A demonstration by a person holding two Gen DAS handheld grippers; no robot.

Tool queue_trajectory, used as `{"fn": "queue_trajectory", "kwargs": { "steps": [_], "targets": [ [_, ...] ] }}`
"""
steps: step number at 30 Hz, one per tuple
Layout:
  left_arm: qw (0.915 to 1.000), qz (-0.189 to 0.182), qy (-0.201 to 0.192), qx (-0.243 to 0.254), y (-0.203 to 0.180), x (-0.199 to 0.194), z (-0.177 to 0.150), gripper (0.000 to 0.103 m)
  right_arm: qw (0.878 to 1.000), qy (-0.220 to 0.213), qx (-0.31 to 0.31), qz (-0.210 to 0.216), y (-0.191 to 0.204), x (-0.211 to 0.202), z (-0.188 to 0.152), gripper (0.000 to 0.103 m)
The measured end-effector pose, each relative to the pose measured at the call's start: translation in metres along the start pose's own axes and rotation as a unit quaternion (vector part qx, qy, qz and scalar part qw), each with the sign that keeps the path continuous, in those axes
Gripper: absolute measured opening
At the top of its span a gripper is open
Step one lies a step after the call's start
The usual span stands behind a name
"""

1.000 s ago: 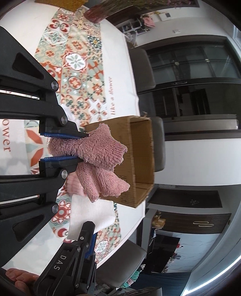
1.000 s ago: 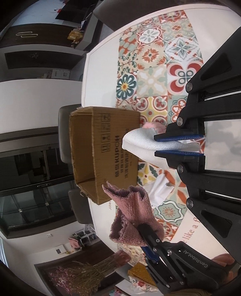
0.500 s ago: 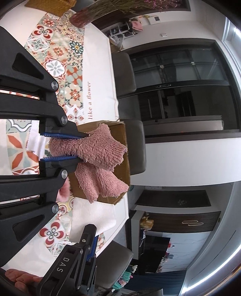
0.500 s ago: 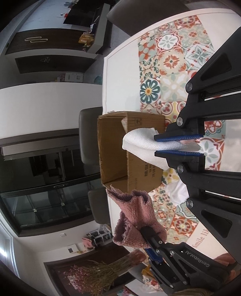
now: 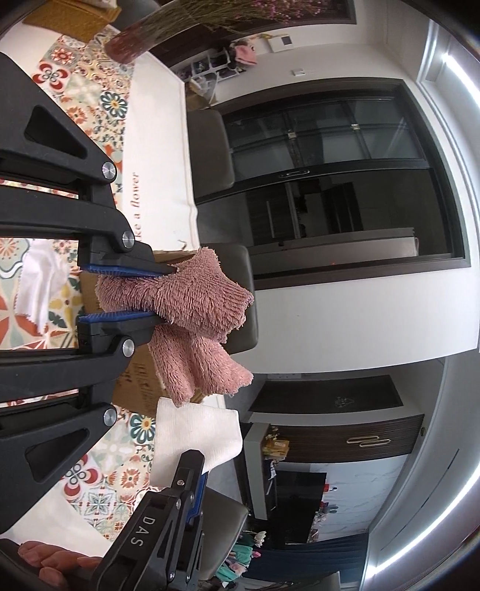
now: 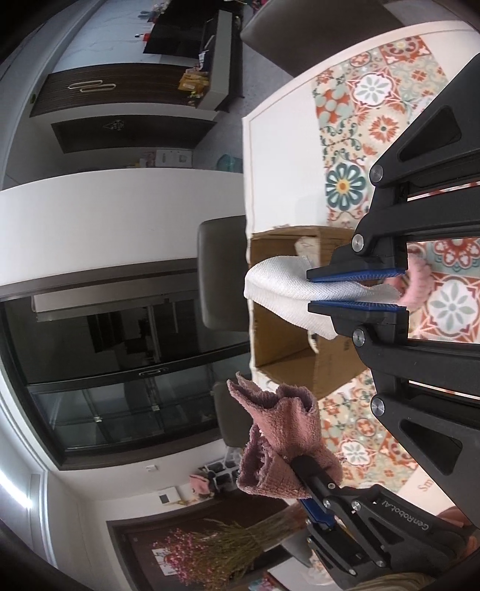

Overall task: Organize soft objects
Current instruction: 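Lift the white pad and pink socks and carry both over the box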

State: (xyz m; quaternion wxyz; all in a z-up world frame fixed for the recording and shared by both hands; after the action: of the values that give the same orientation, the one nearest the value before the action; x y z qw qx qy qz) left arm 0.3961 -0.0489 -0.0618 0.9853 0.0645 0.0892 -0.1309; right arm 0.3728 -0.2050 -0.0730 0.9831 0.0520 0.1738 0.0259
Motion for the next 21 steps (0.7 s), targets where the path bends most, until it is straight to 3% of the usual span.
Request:
{"fn": "queue_trajectory", "kwargs": {
  "steps": [21],
  "targets": [
    [0.9997,0.006,-0.012,0.021,0.008,0.061,0.018,0.017,0.999,-0.035,-0.012,-0.002,-0.006,0.047,0.044,0.011]
  ]
}}
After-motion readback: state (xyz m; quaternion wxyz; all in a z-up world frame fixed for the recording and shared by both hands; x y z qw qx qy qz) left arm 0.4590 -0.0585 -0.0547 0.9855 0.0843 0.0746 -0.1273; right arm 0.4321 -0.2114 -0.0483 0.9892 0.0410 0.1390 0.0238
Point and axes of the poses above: each gripper's, at about its wrist camera, not at the fingertips, and x roughly the way its jaws point, y to its left, z to its top, the point moved 9 cm from there along x, roughly the way its jaws point, and after that the axes turned 13 degrees about -y, right-handed, at the moved point
